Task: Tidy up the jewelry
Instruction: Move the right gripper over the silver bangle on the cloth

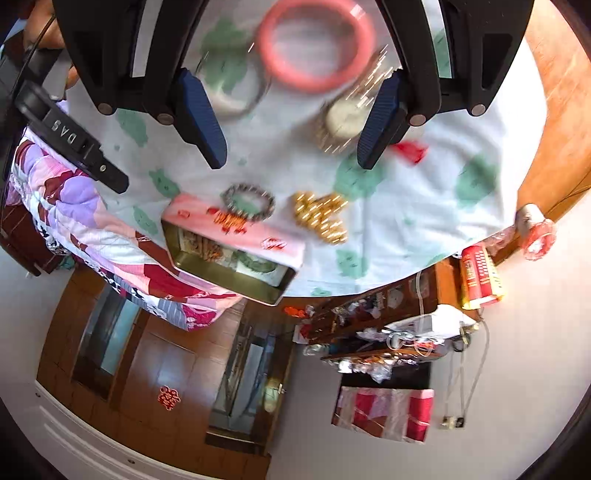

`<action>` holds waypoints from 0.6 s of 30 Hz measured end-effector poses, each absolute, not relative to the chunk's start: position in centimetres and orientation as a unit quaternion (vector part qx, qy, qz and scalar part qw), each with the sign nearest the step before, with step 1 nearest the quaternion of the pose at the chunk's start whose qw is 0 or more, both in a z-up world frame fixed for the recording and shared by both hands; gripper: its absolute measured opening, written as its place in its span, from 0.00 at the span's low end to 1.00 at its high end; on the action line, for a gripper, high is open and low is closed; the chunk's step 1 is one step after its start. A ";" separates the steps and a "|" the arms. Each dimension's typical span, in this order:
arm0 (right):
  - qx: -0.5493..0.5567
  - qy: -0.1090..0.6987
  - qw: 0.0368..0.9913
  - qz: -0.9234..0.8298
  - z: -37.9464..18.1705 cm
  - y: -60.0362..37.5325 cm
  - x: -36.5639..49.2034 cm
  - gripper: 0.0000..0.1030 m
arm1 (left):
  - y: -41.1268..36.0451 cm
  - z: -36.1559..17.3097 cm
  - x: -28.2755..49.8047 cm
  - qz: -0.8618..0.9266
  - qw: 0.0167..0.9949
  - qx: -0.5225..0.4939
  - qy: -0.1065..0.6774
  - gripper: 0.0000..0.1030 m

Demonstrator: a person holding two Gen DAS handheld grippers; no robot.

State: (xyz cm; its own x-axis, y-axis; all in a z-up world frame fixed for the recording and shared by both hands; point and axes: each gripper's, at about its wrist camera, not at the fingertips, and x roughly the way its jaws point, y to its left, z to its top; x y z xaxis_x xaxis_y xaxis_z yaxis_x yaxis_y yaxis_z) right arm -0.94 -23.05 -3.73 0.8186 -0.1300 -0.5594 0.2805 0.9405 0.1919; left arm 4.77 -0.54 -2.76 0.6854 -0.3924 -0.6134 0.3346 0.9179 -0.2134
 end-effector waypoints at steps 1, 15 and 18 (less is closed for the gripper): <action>0.131 0.283 0.945 -0.103 -3.8 -22.8 -1.5 0.65 | 0.0 -2.9 4.2 -0.195 0.918 -0.038 0.342 0.71; 0.085 0.324 0.942 -0.020 -5.6 -18.2 -5.1 0.65 | 5.0 -6.1 -0.6 -0.183 0.914 -0.046 0.359 0.74; 0.078 0.339 0.937 -0.007 -6.2 -17.3 -5.1 0.69 | 5.1 -6.9 -0.7 -0.180 0.907 -0.046 0.377 0.77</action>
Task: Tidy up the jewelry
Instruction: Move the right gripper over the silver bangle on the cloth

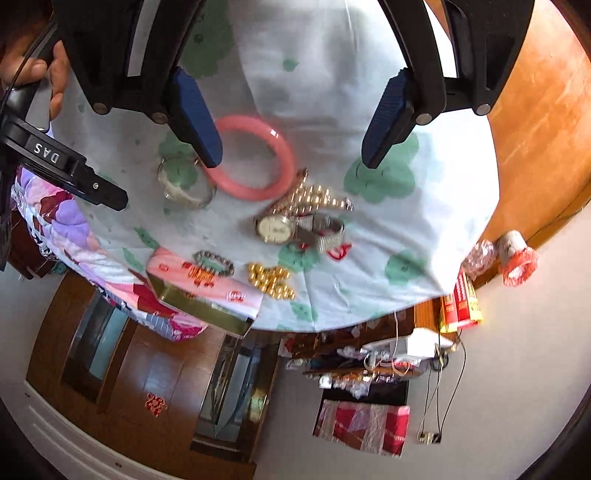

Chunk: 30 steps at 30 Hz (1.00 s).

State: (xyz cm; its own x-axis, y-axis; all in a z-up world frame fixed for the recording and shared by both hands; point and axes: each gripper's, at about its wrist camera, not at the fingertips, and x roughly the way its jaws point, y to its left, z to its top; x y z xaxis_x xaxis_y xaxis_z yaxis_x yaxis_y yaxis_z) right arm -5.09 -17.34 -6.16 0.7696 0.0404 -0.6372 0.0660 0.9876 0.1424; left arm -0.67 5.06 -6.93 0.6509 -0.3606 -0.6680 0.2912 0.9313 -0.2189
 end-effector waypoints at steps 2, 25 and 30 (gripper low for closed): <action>0.073 0.349 0.934 -0.001 -6.5 -16.9 -5.1 0.70 | 5.1 -7.4 -0.6 -0.175 0.905 -0.044 0.386 0.77; -0.040 0.453 0.889 0.059 -9.9 -11.3 -0.9 0.68 | 4.0 -7.3 -1.2 -0.196 0.895 -0.014 0.401 0.82; -0.003 0.447 0.894 0.032 -9.4 -13.3 -1.5 0.68 | 2.5 -7.5 -0.4 -0.205 0.889 -0.019 0.409 0.82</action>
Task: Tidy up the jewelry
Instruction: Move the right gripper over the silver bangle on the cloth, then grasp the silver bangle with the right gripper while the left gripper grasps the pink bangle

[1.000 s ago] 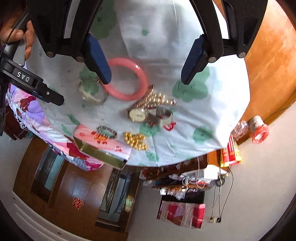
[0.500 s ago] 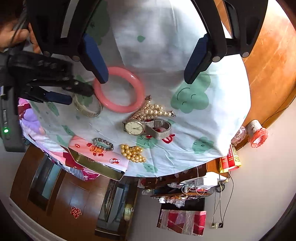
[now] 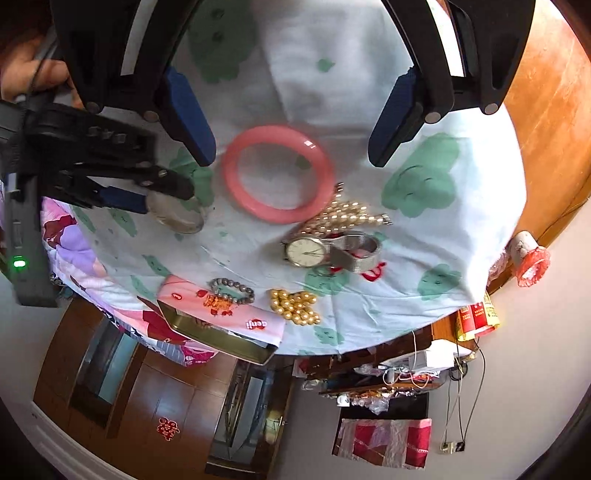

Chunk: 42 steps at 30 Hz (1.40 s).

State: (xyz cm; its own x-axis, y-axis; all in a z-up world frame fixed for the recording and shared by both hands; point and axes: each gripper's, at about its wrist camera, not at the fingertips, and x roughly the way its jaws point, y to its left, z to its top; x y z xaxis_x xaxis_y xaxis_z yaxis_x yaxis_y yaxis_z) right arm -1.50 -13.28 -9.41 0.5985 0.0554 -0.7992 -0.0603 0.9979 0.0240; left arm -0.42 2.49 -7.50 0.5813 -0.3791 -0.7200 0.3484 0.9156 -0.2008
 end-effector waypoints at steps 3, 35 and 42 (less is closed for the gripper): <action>0.030 0.431 0.902 0.018 -8.4 -14.9 -2.2 0.68 | 1.4 -7.7 0.2 -0.186 0.894 -0.006 0.408 0.83; 0.143 0.387 0.911 0.001 -6.7 -20.7 -3.4 0.56 | 0.3 -6.4 -0.7 -0.230 0.900 -0.006 0.370 0.79; 0.130 0.396 0.909 -0.021 -6.8 -21.5 -3.5 0.77 | 0.7 -4.0 -1.1 -0.244 0.913 -0.019 0.327 0.79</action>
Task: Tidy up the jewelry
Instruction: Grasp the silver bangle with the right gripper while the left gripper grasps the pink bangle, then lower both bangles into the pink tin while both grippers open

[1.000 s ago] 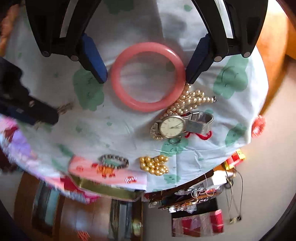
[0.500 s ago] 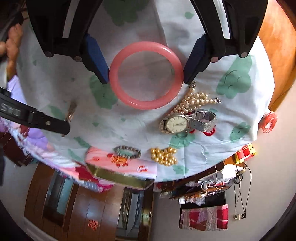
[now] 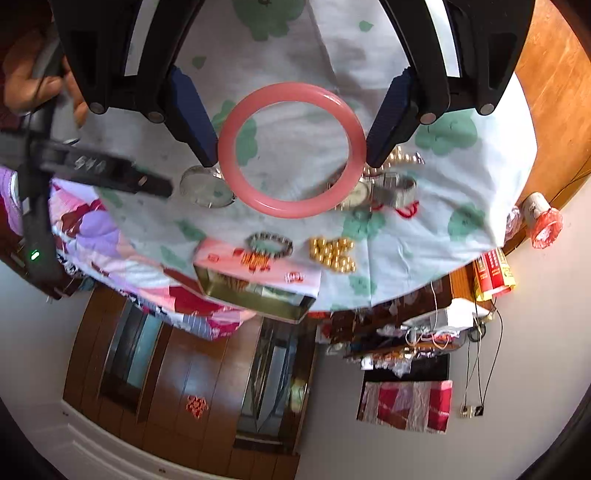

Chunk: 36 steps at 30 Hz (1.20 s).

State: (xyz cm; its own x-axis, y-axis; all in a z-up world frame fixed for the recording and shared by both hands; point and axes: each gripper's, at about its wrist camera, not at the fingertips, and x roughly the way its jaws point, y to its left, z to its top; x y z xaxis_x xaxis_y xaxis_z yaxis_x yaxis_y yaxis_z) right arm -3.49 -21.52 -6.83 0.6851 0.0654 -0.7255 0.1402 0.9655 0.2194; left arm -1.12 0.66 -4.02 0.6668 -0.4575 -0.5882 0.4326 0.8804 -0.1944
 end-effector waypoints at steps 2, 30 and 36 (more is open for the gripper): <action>0.114 0.405 0.907 -0.016 -7.0 -21.1 -3.0 0.77 | 0.9 -3.5 -1.0 -0.240 0.916 -0.018 0.320 0.79; 0.073 0.400 0.913 -0.032 -5.9 -18.9 -1.4 0.70 | 1.7 -3.5 1.4 -0.224 0.919 -0.046 0.322 0.79; 0.076 0.355 0.930 -0.055 -3.5 -19.4 -0.6 0.70 | 0.1 -3.2 2.7 -0.231 0.919 -0.044 0.316 0.79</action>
